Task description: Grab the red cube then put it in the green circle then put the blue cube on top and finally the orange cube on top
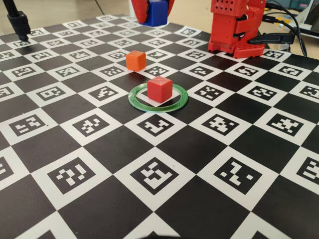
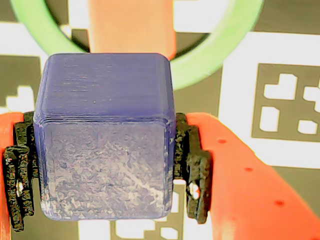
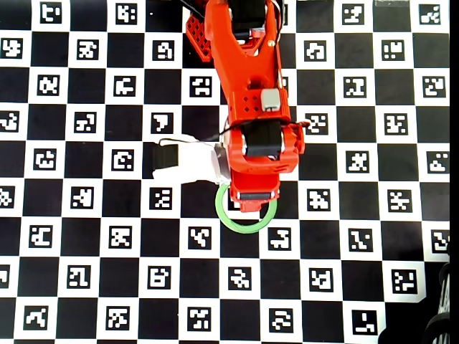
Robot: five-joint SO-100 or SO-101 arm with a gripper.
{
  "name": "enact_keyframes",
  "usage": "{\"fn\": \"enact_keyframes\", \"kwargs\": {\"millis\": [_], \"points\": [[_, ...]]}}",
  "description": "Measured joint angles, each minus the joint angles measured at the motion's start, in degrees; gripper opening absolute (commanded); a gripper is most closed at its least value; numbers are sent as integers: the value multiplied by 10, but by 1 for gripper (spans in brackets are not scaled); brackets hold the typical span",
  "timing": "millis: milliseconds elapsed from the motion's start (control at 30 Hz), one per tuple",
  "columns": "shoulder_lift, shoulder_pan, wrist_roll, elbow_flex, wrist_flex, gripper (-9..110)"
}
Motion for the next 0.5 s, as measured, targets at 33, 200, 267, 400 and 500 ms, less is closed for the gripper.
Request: {"fn": "enact_keyframes", "kwargs": {"millis": [33, 200, 267, 400, 500], "points": [[-4, 0, 4, 5, -8, 10], [-18, 0, 21, 24, -40, 10], [-25, 0, 26, 29, -49, 10], [-27, -8, 36, 45, -65, 10], [-27, -17, 37, 58, -79, 11]]}}
